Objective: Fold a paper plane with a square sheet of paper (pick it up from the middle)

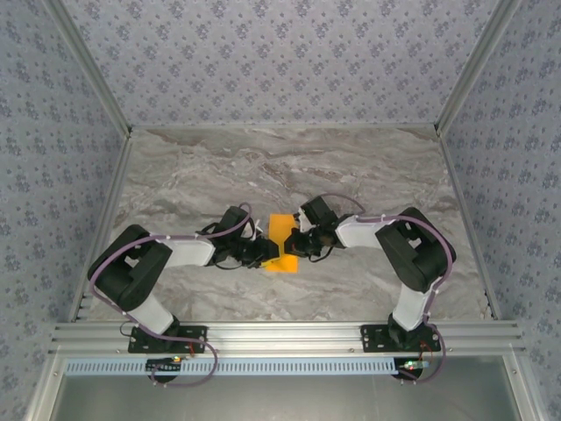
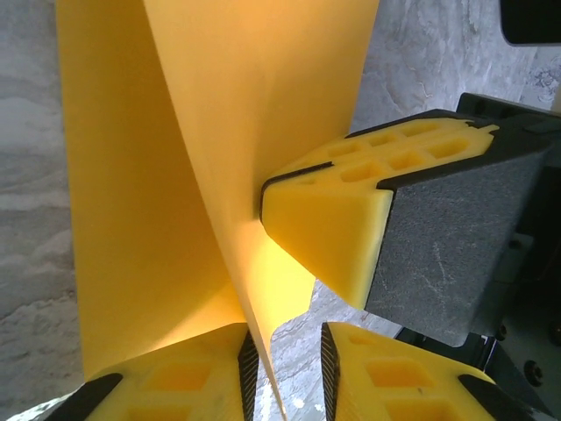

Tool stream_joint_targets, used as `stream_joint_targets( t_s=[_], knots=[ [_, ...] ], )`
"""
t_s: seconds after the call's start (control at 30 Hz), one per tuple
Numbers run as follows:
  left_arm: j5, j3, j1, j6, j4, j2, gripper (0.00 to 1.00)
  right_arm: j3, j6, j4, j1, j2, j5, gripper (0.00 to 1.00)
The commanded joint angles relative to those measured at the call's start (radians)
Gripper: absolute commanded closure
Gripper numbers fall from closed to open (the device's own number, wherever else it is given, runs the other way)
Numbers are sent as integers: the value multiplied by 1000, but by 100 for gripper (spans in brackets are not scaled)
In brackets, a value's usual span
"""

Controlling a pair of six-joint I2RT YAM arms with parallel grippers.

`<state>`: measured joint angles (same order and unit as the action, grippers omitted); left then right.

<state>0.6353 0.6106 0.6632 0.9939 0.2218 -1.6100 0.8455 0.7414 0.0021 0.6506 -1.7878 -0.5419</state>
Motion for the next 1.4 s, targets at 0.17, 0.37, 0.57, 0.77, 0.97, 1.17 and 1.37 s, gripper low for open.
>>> stream_joint_targets(
  t_s=[0.17,0.37,0.57,0.77,0.97,1.17,1.37],
  knots=[
    [36,6,6,6,36,49,73,-7,-21,-59,-8,32,26,100],
    [34,34,6,-5,85,4,66,-41,-3,-47,-33,94,35,100],
    [46,50,7,4,152,-30,49,-112,6,-91,-84,239,96,96],
    [59,81,7,5,166,-59,36,-171,13,-96,-109,295,103,88],
    [54,72,8,9,154,-46,38,-134,9,-50,-83,272,62,89],
    [34,20,8,13,135,-2,45,-63,13,-26,-26,141,40,94],
    [42,-26,10,16,109,69,49,-26,20,-13,-3,45,40,95]
  ],
)
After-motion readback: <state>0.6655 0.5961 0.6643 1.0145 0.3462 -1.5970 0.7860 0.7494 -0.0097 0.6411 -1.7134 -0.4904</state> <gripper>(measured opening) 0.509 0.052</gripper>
